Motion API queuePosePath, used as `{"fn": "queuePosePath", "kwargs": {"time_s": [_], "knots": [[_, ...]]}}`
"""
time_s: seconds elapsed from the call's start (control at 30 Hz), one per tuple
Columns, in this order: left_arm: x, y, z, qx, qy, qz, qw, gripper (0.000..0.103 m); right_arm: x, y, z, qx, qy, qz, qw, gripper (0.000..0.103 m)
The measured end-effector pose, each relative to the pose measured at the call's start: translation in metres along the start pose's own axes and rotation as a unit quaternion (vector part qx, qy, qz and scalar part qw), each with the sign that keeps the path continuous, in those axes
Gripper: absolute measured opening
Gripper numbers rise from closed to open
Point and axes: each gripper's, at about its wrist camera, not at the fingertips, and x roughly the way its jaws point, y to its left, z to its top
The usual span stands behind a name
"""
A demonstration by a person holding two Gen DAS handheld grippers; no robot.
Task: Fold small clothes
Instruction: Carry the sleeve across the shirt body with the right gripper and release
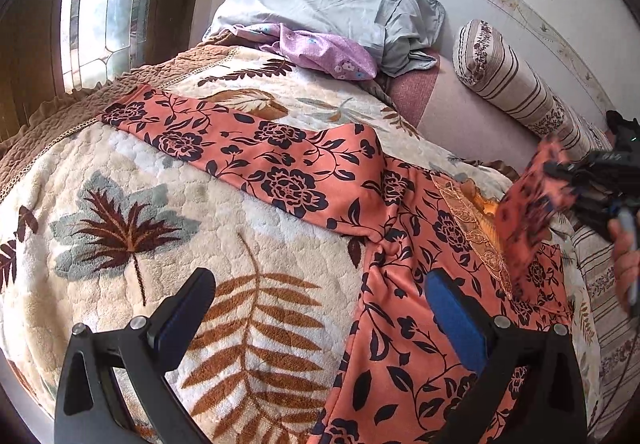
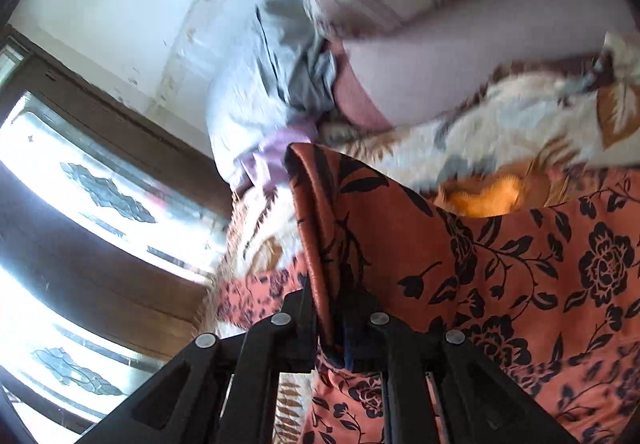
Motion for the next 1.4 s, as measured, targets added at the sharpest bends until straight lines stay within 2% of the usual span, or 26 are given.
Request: {"fn": "queuePosePath", "kwargs": {"time_s": [0.03, 0.07, 0.1, 0.13, 0.2, 0.27, 0.4, 0.5, 0.6, 0.67, 0.7, 0.73, 0.8, 0.87, 0.93, 0.97, 1.03, 1.1, 1.17, 1.23, 1.27, 1.3, 1.37, 1.4], "knots": [[-0.001, 0.0, 0.0, 0.0, -0.001, -0.001, 1.0, 0.103, 0.027, -0.01, -0.015, 0.01, 0.03, -0.019, 0.999, 0.026], [-0.001, 0.0, 0.0, 0.0, -0.002, -0.001, 1.0, 0.103, 0.053, -0.021, -0.029, 0.02, 0.063, -0.032, 0.997, 0.043], [-0.001, 0.001, 0.0, -0.001, -0.002, -0.001, 1.0, 0.103, 0.069, -0.034, -0.042, 0.031, 0.088, -0.038, 0.995, 0.076], [-0.001, 0.001, 0.0, -0.001, -0.001, -0.002, 1.0, 0.103, 0.08, -0.044, -0.053, 0.041, 0.101, -0.039, 0.993, 0.086], [0.0, 0.0, 0.0, 0.0, 0.001, -0.003, 1.0, 0.103, 0.085, -0.057, -0.07, 0.045, 0.108, -0.037, 0.992, 0.088], [-0.001, -0.003, 0.0, 0.005, -0.001, -0.005, 1.0, 0.103, 0.07, -0.063, -0.077, 0.041, 0.097, -0.021, 0.994, 0.088], [0.0, -0.01, -0.004, 0.022, 0.001, -0.002, 0.9998, 0.103, 0.013, -0.083, -0.066, 0.029, 0.034, -0.033, 0.998, 0.088], [0.003, -0.017, -0.008, 0.037, 0.004, 0.003, 0.9993, 0.103, -0.036, -0.114, -0.054, 0.041, -0.028, -0.04, 0.998, 0.088], [0.006, -0.024, -0.013, 0.056, 0.007, 0.012, 0.9983, 0.103, -0.075, -0.17, -0.05, 0.11, -0.074, -0.012, 0.991, 0.089], [0.008, -0.028, -0.015, 0.067, 0.009, 0.017, 0.9976, 0.103, -0.079, -0.216, -0.046, 0.167, -0.078, -0.064, 0.981, 0.089], [0.008, -0.031, -0.016, 0.074, 0.01, 0.021, 0.997, 0.103, -0.079, -0.24, -0.047, 0.202, -0.066, -0.086, 0.973, 0.088], [0.007, -0.034, -0.016, 0.083, 0.011, 0.023, 0.9963, 0.103, -0.082, -0.257, -0.049, 0.224, -0.06, -0.059, 0.971, 0.088], [0.001, -0.041, -0.014, 0.091, 0.005, 0.015, 0.9957, 0.103, -0.096, -0.257, -0.046, 0.226, -0.076, -0.01, 0.971, 0.089], [-0.001, -0.054, -0.009, 0.101, 0.003, 0.004, 0.9949, 0.103, -0.107, -0.248, -0.036, 0.193, -0.085, 0.03, 0.977, 0.089], [0.003, -0.072, -0.001, 0.115, 0.008, -0.013, 0.9932, 0.103, -0.105, -0.245, -0.024, 0.171, -0.077, 0.052, 0.981, 0.089], [0.008, -0.079, 0.004, 0.115, 0.016, -0.024, 0.993, 0.103, -0.102, -0.25, -0.017, 0.165, -0.073, 0.04, 0.983, 0.089], [0.019, -0.092, 0.013, 0.107, 0.025, -0.029, 0.9936, 0.103, -0.093, -0.276, -0.007, 0.189, -0.07, -0.025, 0.979, 0.089], [0.034, -0.103, 0.022, 0.103, 0.034, -0.026, 0.9937, 0.103, -0.096, -0.294, -0.011, 0.243, -0.089, 0.006, 0.966, 0.089], [0.052, -0.115, 0.029, 0.1, 0.045, -0.033, 0.9934, 0.103, -0.107, -0.278, -0.007, 0.202, -0.1, 0.007, 0.974, 0.089], [0.072, -0.134, 0.032, 0.114, 0.056, -0.034, 0.9913, 0.103, -0.106, -0.265, -0.006, 0.171, -0.092, 0.026, 0.981, 0.089], [0.085, -0.145, 0.032, 0.135, 0.058, -0.016, 0.989, 0.103, -0.105, -0.263, -0.005, 0.169, -0.084, 0.029, 0.982, 0.089], [0.101, -0.153, 0.031, 0.158, 0.062, 0.026, 0.9851, 0.103, -0.102, -0.262, -0.005, 0.168, -0.078, 0.023, 0.982, 0.089], [0.144, -0.147, 0.027, 0.165, 0.113, 0.135, 0.9705, 0.103, -0.102, -0.27, -0.003, 0.168, -0.077, -0.011, 0.983, 0.089], [0.162, -0.134, 0.025, 0.151, 0.144, 0.168, 0.9634, 0.103, -0.106, -0.281, -0.007, 0.181, -0.08, -0.021, 0.98, 0.089]]}}
